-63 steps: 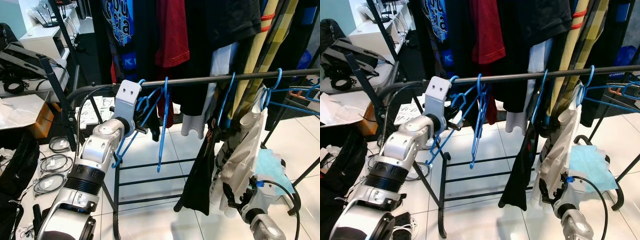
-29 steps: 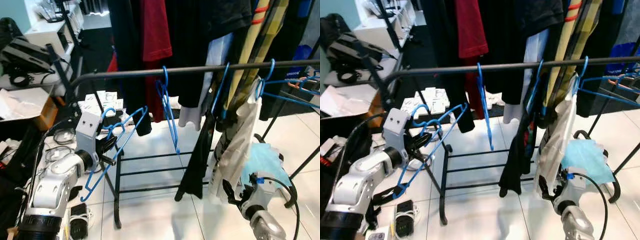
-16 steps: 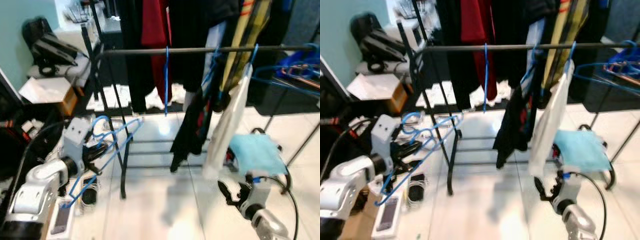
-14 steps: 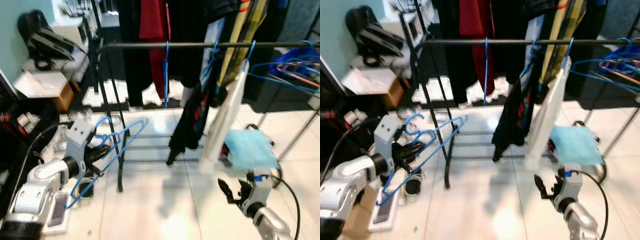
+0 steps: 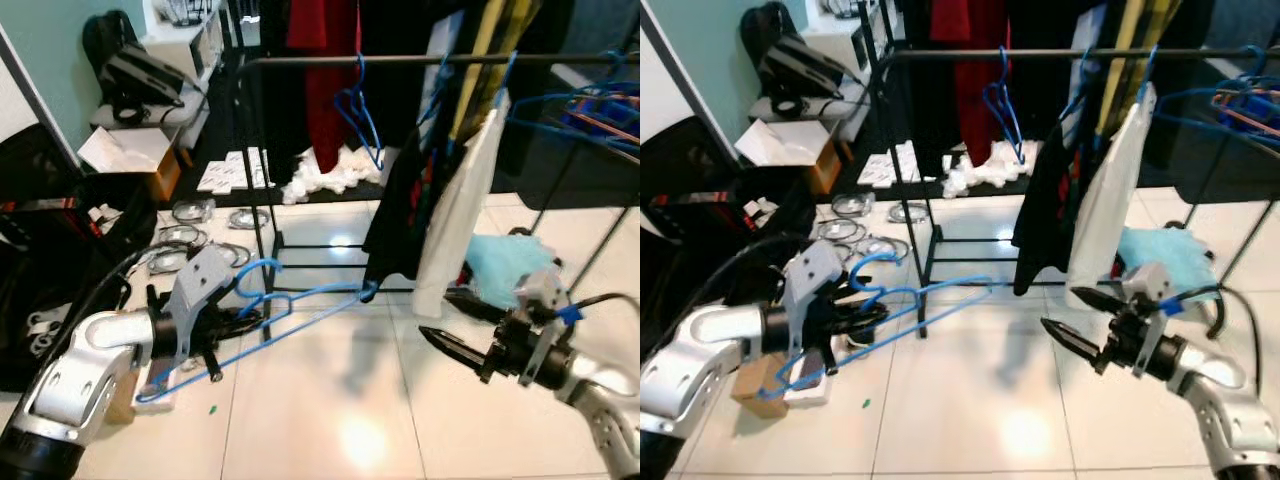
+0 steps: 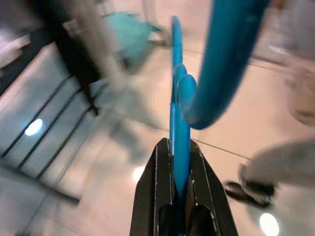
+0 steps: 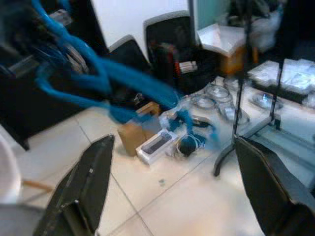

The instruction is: Hang hanger

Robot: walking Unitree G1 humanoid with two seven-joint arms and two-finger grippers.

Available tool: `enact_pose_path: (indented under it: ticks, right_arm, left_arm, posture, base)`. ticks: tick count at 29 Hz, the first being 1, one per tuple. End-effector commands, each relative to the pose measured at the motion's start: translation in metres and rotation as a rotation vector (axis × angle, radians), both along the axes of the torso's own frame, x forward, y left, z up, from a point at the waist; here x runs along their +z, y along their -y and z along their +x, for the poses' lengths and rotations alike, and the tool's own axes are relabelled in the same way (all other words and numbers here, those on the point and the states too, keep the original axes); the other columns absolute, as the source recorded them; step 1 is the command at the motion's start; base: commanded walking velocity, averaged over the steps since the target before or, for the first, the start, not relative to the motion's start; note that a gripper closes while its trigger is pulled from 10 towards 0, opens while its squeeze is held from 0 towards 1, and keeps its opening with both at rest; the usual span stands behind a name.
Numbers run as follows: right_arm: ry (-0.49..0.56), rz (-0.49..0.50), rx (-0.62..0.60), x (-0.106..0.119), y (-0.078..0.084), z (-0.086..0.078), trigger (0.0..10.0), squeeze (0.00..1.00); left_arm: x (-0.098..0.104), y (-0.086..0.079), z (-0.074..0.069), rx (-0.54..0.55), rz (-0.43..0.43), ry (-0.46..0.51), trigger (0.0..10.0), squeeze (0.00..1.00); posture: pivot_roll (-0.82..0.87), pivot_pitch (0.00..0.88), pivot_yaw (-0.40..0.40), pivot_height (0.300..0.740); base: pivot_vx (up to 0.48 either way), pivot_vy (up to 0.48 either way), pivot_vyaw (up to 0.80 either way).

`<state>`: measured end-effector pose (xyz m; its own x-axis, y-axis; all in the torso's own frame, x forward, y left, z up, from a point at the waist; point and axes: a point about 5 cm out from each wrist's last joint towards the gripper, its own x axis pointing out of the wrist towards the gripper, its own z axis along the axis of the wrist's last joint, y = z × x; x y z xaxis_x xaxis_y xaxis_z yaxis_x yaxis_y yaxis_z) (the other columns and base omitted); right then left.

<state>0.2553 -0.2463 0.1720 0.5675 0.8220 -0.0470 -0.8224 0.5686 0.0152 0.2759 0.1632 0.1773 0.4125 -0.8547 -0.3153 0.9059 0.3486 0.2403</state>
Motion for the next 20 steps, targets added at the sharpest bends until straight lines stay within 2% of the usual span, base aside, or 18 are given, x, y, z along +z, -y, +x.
enact_pose_path:
  ticks: [1,2,3,4,7,8,9,11,12,14,15,17,18,19,20]
  right_arm:
    - [0.093,0.039,0.134,0.034,-0.013,-0.004,10.0,0.0]
    - [0.155,0.022,0.223,0.059,-0.02,-0.007,10.0,0.0]
    - [0.155,0.022,0.223,0.059,-0.02,-0.007,10.0,0.0]
    - [0.194,-0.017,0.303,0.074,-0.029,-0.01,10.0,0.0]
    - [0.216,-0.066,0.363,0.081,-0.037,-0.011,10.0,0.0]
    - [0.218,-0.1,0.428,0.086,-0.047,-0.013,10.0,0.0]
    - [0.218,-0.1,0.428,0.086,-0.047,-0.013,10.0,0.0]
    - [0.2,-0.164,0.527,0.09,-0.064,-0.015,10.0,0.0]
    - [0.2,-0.164,0.527,0.09,-0.064,-0.015,10.0,0.0]
    - [0.17,-0.221,0.564,0.086,-0.073,-0.014,10.0,0.0]
    - [0.17,-0.221,0.564,0.086,-0.073,-0.014,10.0,0.0]
    - [0.136,-0.294,0.545,0.076,-0.077,-0.009,10.0,0.0]
    - [0.136,-0.294,0.545,0.076,-0.077,-0.009,10.0,0.0]
    - [0.129,-0.35,0.52,0.069,-0.079,-0.006,10.0,0.0]
    - [0.129,-0.35,0.52,0.069,-0.079,-0.006,10.0,0.0]
  left_arm:
    - [0.003,0.003,-0.004,-0.098,0.073,0.012,10.0,0.0]
    - [0.009,0.012,-0.005,-0.185,0.105,0.034,10.0,0.0]
    - [0.009,0.012,-0.005,-0.185,0.105,0.034,10.0,0.0]
    - [0.014,0.022,-0.006,-0.259,0.124,0.053,10.0,0.0]
    - [0.017,0.032,-0.007,-0.316,0.137,0.072,10.0,0.0]
    - [0.019,0.042,-0.01,-0.372,0.145,0.09,10.0,0.0]
    - [0.019,0.042,-0.01,-0.372,0.145,0.09,10.0,0.0]
    - [0.023,0.061,-0.013,-0.451,0.144,0.117,10.0,0.0]
    - [0.023,0.061,-0.013,-0.451,0.144,0.117,10.0,0.0]
    - [0.028,0.073,-0.013,-0.492,0.132,0.13,10.0,0.0]
    - [0.028,0.073,-0.013,-0.492,0.132,0.13,10.0,0.0]
    - [0.032,0.079,-0.013,-0.517,0.127,0.139,10.0,0.0]
    - [0.032,0.079,-0.013,-0.517,0.127,0.139,10.0,0.0]
    - [0.033,0.081,-0.013,-0.525,0.122,0.14,10.0,0.0]
    - [0.033,0.081,-0.013,-0.525,0.122,0.14,10.0,0.0]
  posture:
    - [-0.09,0.056,0.025,0.74]
    - [-0.09,0.056,0.026,0.74]
    - [-0.09,0.056,0.026,0.74]
    - [-0.09,0.056,0.026,0.74]
    - [-0.09,0.053,0.029,0.74]
    - [-0.09,0.053,0.029,0.74]
    - [-0.09,0.053,0.029,0.74]
    - [-0.09,0.053,0.029,0.74]
    - [-0.09,0.053,0.029,0.74]
    - [-0.09,0.048,0.023,0.74]
    - [-0.09,0.048,0.023,0.74]
    - [-0.09,0.046,0.022,0.74]
    - [-0.09,0.046,0.022,0.74]
    - [-0.09,0.048,0.022,0.74]
    - [-0.09,0.048,0.022,0.74]
  base:
    - [0.0,0.0,0.0]
    - [0.0,0.0,0.0]
    - [0.0,0.0,0.0]
    - [0.0,0.0,0.0]
    - [0.0,0.0,0.0]
    - [0.0,0.0,0.0]
    - [0.0,0.0,0.0]
    - [0.0,0.0,0.0]
    - [0.0,0.0,0.0]
    - [0.0,0.0,0.0]
    - [0.0,0.0,0.0]
    - [0.0,0.0,0.0]
    - [0.0,0.0,0.0]
    - [0.0,0.0,0.0]
    - [0.0,0.0,0.0]
